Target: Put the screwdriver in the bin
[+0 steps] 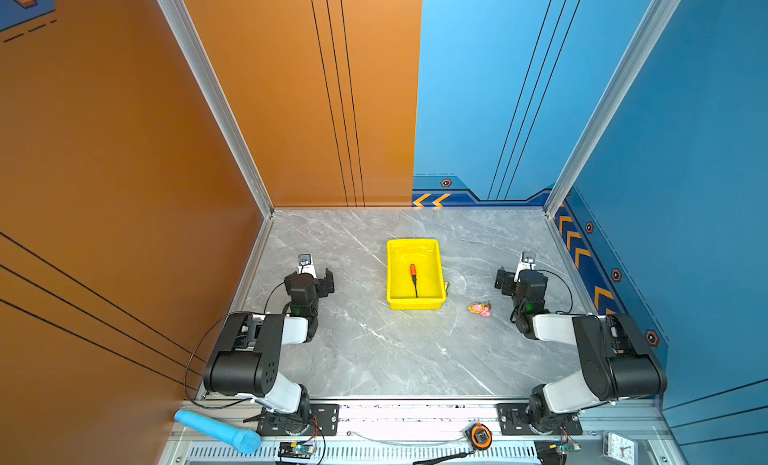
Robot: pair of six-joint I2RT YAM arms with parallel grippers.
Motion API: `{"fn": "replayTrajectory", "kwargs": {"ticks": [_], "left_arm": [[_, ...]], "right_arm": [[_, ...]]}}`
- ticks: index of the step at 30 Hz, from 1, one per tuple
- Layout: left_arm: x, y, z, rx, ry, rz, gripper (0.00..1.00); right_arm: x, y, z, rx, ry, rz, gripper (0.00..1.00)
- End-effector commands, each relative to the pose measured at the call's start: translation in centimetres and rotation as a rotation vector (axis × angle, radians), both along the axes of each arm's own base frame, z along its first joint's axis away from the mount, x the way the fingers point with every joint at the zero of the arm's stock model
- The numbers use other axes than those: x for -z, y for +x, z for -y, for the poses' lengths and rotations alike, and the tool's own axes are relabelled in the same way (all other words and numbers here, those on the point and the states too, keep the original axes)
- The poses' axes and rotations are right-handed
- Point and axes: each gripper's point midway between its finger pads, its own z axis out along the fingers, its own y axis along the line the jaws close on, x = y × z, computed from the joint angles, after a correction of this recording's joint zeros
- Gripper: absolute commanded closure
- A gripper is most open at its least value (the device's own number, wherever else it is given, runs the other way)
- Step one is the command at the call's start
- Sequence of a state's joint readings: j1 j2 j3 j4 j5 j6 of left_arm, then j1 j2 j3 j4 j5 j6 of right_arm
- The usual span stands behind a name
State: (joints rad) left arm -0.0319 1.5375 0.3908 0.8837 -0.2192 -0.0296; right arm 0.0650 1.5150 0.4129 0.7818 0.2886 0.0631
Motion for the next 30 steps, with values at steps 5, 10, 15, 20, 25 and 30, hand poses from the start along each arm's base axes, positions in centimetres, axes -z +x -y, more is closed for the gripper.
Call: {"fn": "replayTrajectory", "kwargs": {"ticks": [5, 10, 15, 20, 25, 30], "left_arm": [[0.53, -0.17, 0.3, 0.028, 0.005, -0.003, 0.02], [0.54, -0.12, 0.26, 0.024, 0.009, -0.001, 0.02], [0.49, -0.17, 0.33, 0.023, 0.016, -0.001, 0.02], [0.49, -0.1, 0.53, 0.026, 0.026, -0.001, 0.02], [0.52, 0.04, 1.12, 0.056, 0.035, -0.004, 0.02], [0.55, 0.09, 1.12, 0.066, 0.024, -0.006, 0.02]], "right_arm": [[-0.33, -0.06, 0.01, -0.005, 0.024, 0.067, 0.0], [-0.22, -0.14, 0.05, -0.002, 0.025, 0.064, 0.0], [-0.26, -0.25, 0.07, 0.005, 0.016, 0.075, 0.0], [-0.23, -0.27, 0.08, 0.004, 0.018, 0.074, 0.0], [-0.23, -0.25, 0.09, 0.004, 0.018, 0.074, 0.0], [-0.26, -0.24, 0.05, 0.003, 0.019, 0.075, 0.0]]}}
